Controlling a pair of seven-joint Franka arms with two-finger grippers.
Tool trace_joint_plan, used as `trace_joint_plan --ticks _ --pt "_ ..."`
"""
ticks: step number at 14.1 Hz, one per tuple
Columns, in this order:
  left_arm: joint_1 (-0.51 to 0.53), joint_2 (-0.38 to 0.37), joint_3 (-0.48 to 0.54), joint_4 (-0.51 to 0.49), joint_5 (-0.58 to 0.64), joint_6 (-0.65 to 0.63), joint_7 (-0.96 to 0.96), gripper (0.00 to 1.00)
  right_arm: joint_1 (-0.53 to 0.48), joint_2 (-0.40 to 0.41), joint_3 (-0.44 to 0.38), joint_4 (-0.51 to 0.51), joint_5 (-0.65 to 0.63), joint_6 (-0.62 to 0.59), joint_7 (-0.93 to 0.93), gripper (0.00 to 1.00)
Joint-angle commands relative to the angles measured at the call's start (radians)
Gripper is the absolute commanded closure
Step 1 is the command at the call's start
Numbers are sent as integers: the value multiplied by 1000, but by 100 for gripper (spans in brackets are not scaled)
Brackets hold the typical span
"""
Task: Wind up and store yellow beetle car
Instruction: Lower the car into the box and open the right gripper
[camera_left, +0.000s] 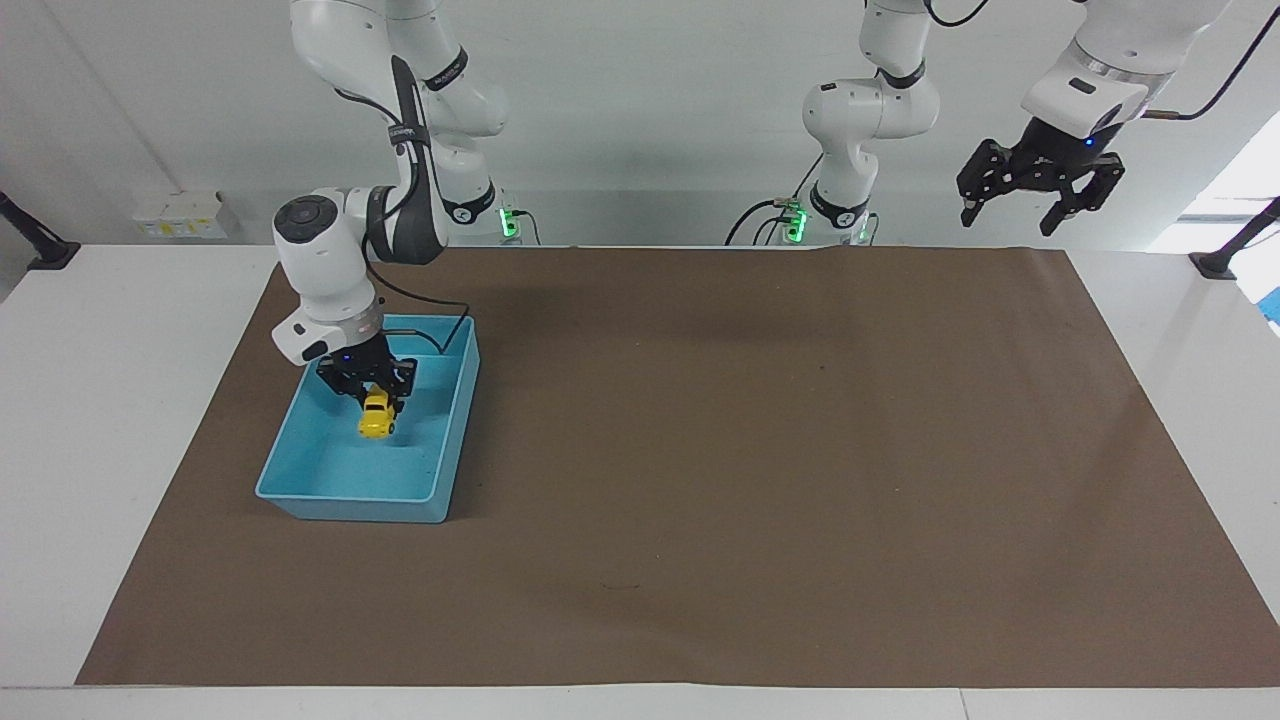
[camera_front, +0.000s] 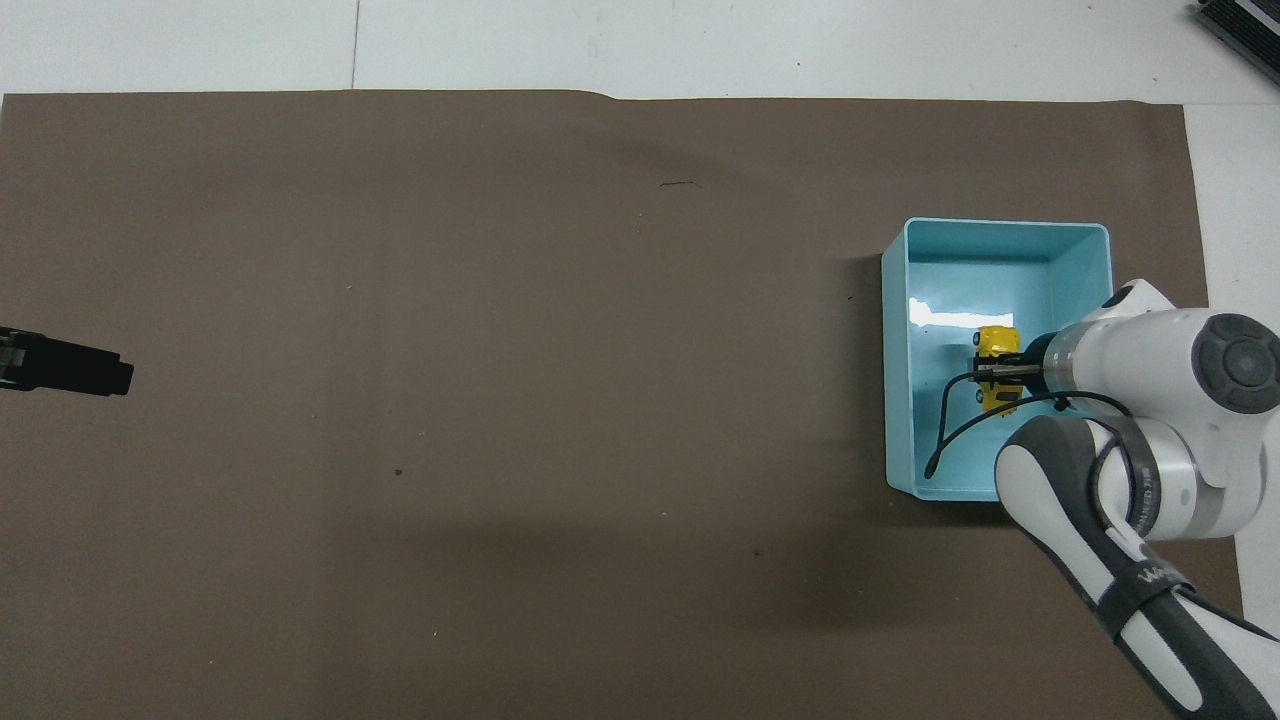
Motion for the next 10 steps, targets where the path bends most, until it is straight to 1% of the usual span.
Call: trace_joint_plan --ticks 1,4,9,10 --pt "-8 -4 11 -2 -7 -5 9 0 -5 -4 7 -17 26 5 -41 100" --pt "-8 -4 11 -2 -7 -5 9 0 -5 8 7 -31 26 9 -41 100" --pt "-8 -4 11 -2 -7 -4 9 0 -4 7 7 -51 26 9 -60 100" --pt "-8 -4 11 -2 -7 -4 9 0 11 10 7 -45 26 8 -52 62"
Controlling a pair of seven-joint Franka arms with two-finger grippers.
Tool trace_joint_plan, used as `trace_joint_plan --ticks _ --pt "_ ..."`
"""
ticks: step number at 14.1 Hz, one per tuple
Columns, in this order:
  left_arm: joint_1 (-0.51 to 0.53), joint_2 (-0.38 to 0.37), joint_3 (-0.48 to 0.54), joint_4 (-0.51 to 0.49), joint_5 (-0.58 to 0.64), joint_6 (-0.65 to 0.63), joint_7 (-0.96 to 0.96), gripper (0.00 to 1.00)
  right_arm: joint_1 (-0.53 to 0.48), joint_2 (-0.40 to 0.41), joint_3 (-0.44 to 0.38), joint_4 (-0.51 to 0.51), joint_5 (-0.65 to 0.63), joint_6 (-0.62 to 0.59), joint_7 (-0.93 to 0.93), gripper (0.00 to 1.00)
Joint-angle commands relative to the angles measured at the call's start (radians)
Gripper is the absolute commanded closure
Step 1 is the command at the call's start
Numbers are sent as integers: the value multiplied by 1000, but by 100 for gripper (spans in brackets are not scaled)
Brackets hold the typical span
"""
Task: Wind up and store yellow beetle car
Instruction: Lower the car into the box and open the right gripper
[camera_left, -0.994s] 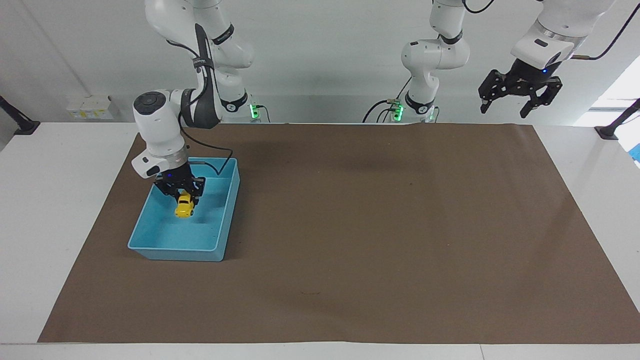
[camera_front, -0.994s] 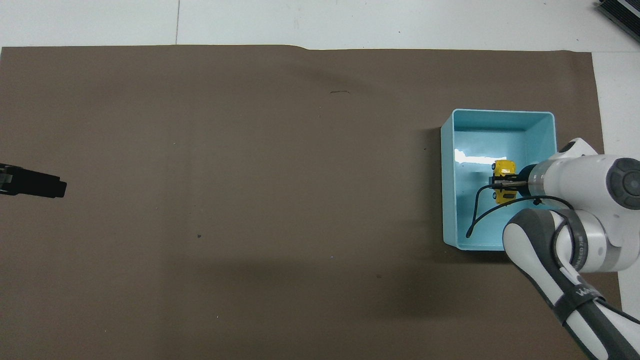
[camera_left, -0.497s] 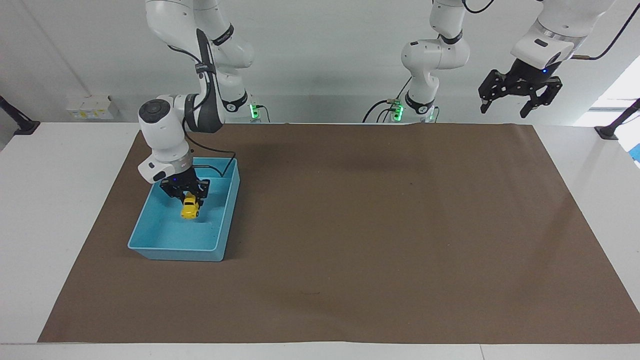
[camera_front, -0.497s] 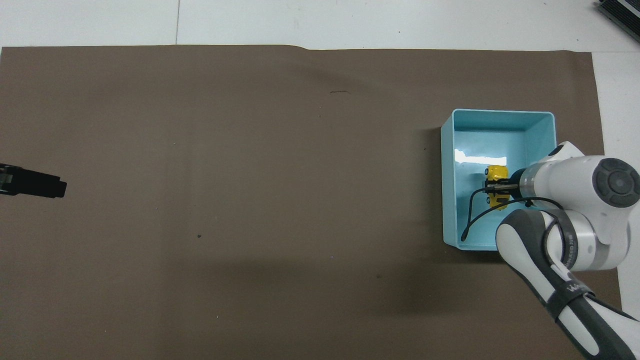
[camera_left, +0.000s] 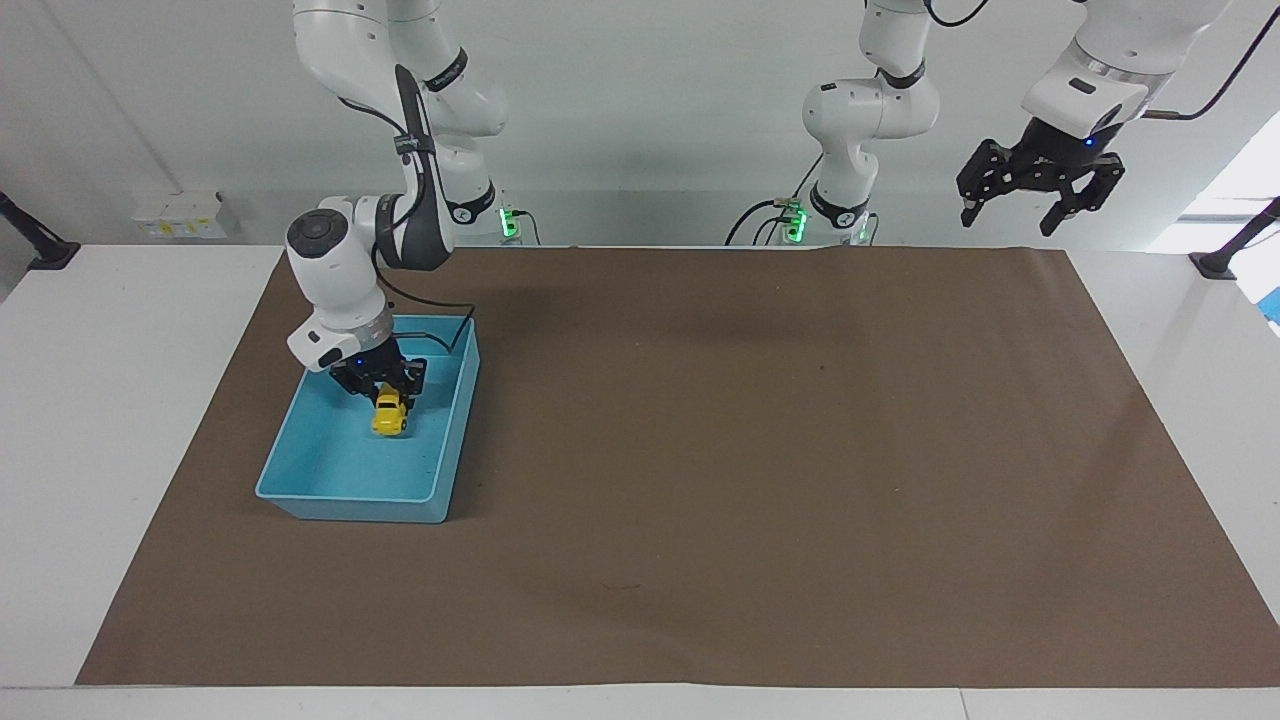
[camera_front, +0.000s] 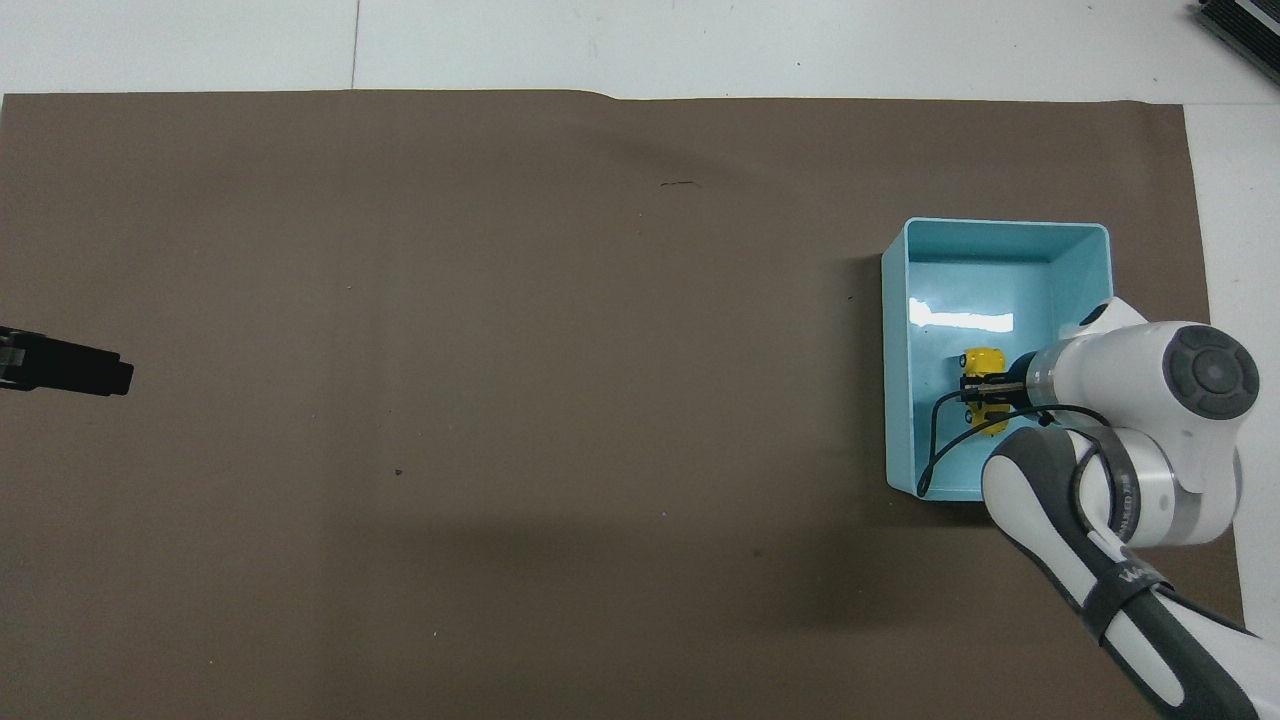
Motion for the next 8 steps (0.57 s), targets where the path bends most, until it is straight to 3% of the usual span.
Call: trace_joint_plan --ticks 1,4,8 --pt "-8 -6 11 -2 -7 -5 9 0 25 0 7 1 26 7 -45 1" --pt "-8 -4 11 -2 -7 -4 9 0 30 0 7 40 24 -8 -43 0" --pt "-8 -4 11 -2 -7 -4 9 0 19 -6 7 153 24 -155 -40 0"
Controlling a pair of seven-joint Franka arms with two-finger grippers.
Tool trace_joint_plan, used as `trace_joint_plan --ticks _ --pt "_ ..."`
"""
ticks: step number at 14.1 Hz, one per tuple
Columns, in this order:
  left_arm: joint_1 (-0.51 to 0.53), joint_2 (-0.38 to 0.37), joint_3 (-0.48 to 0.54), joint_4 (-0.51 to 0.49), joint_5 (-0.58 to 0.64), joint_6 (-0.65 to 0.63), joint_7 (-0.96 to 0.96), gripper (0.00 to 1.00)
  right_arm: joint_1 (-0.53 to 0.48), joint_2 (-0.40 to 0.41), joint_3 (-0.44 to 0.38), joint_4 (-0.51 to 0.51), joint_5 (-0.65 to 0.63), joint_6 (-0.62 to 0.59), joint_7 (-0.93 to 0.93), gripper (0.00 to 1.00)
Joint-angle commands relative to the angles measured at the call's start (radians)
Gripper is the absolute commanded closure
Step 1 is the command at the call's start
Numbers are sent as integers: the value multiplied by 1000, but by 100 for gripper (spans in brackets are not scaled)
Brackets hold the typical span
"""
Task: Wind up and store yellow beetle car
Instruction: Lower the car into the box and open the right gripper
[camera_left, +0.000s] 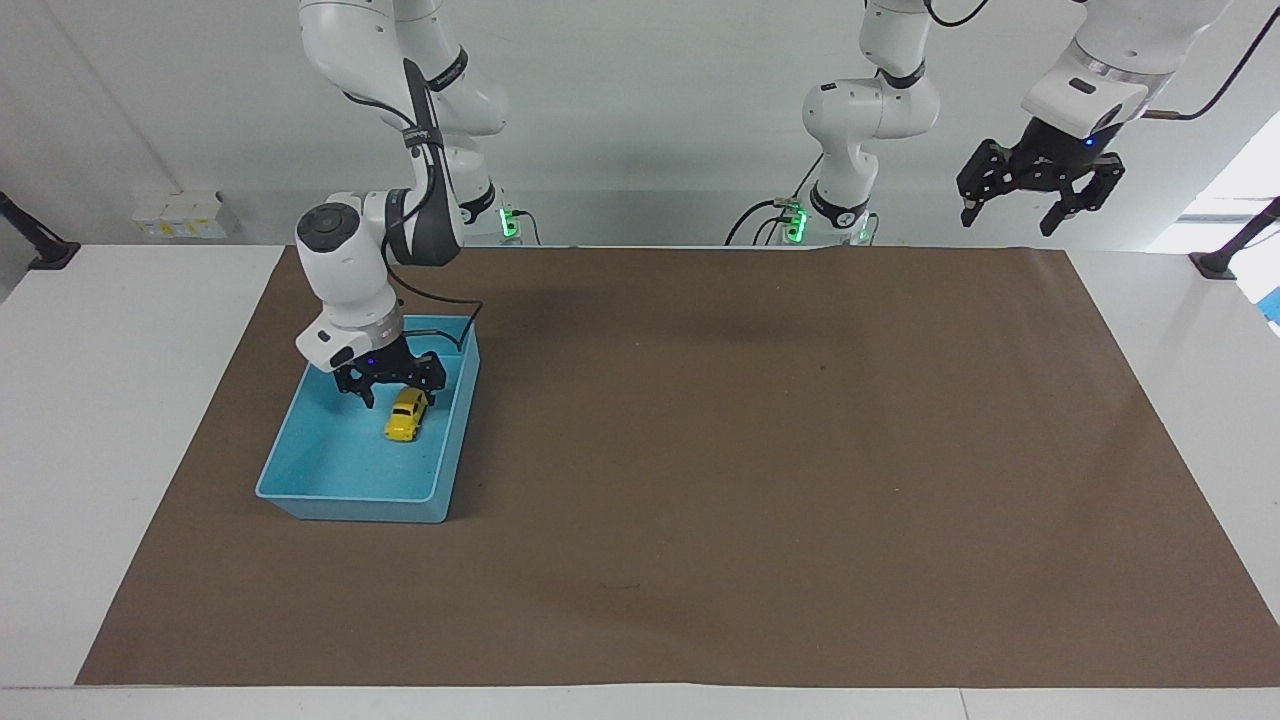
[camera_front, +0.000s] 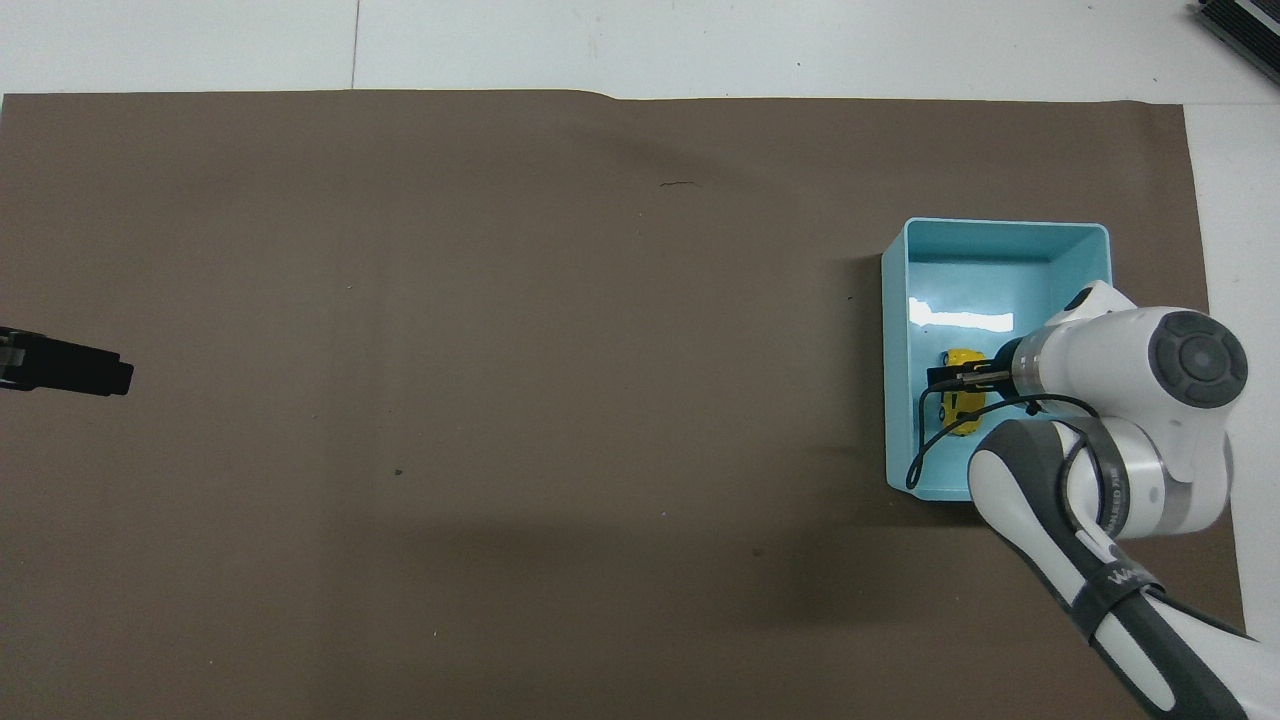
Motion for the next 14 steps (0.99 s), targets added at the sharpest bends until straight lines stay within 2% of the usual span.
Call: trace_joint_plan --ticks 1,7,11,14 --pt "-8 -6 11 -2 -7 -4 9 0 -23 -3 6 106 26 -127 -34 0" --pt "-8 -4 11 -2 -7 -5 9 0 -68 -30 4 275 26 -334 -24 0" --pt "-8 -4 11 -2 -7 -4 9 0 -74 -49 3 401 27 -522 49 0" --pt "-8 -6 11 -2 -7 -4 9 0 -69 -98 9 405 30 -569 89 0"
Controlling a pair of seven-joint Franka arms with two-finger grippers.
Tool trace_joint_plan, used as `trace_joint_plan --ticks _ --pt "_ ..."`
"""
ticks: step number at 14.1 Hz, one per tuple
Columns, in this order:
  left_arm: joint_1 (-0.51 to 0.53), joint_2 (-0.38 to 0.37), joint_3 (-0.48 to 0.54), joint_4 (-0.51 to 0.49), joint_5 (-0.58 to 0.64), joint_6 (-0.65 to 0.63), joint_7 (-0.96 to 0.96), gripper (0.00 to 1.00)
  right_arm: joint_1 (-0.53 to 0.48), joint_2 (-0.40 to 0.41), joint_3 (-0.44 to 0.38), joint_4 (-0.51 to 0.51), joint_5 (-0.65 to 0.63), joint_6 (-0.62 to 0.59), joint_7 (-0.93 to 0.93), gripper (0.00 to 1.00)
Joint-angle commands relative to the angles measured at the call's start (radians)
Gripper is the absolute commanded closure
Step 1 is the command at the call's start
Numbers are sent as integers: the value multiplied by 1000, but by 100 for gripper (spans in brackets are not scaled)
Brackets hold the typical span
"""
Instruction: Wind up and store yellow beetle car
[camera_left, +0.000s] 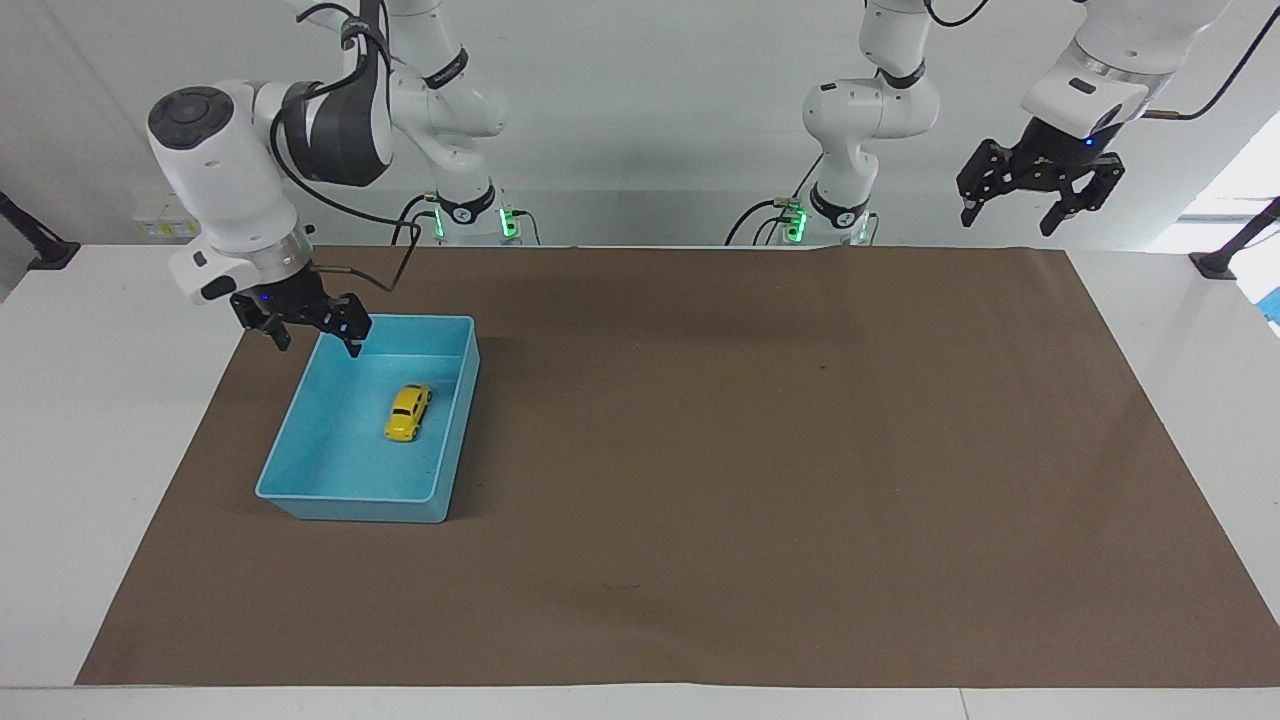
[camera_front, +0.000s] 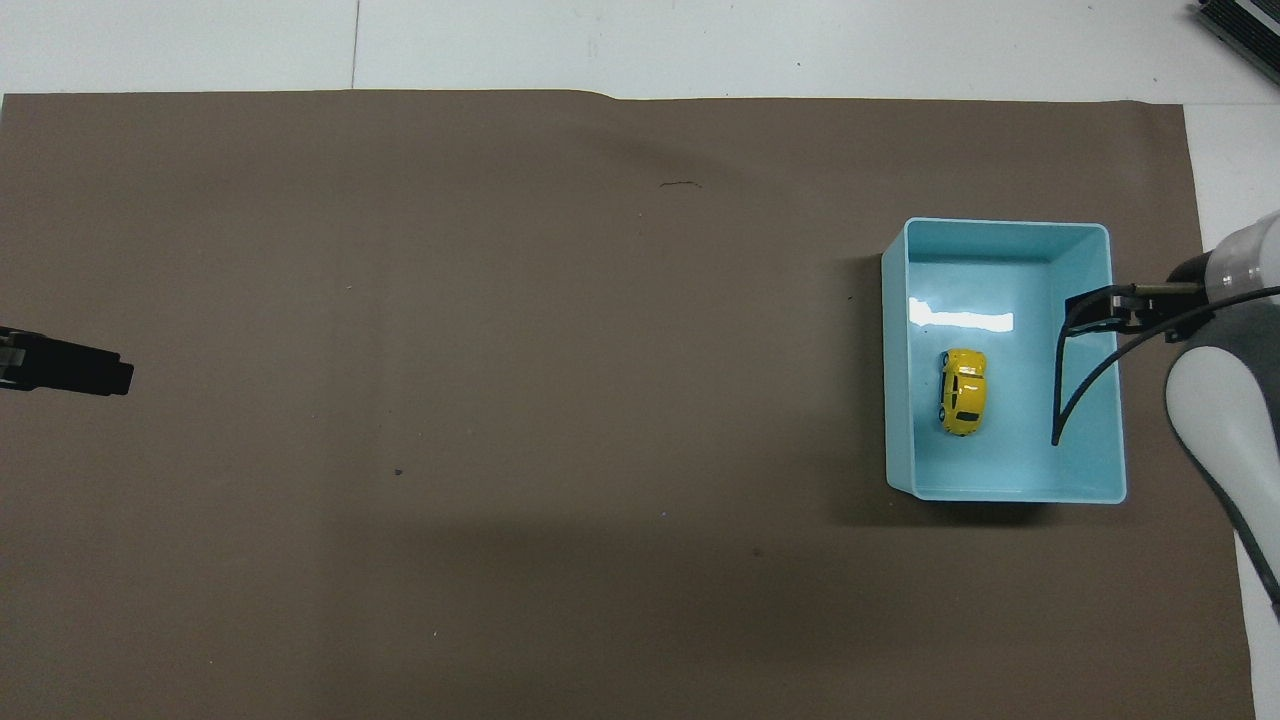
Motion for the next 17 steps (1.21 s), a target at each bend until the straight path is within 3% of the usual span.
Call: trace_joint_plan --ticks 1,10,17 --pt "-8 -4 11 -2 -7 -5 9 0 -8 -36 14 15 33 -59 41 0" --pt "-8 -4 11 -2 -7 -4 9 0 -10 -19 12 242 82 -335 45 0" --pt "-11 -6 11 -2 -7 -7 3 0 -2 -27 10 228 73 -334 42 0"
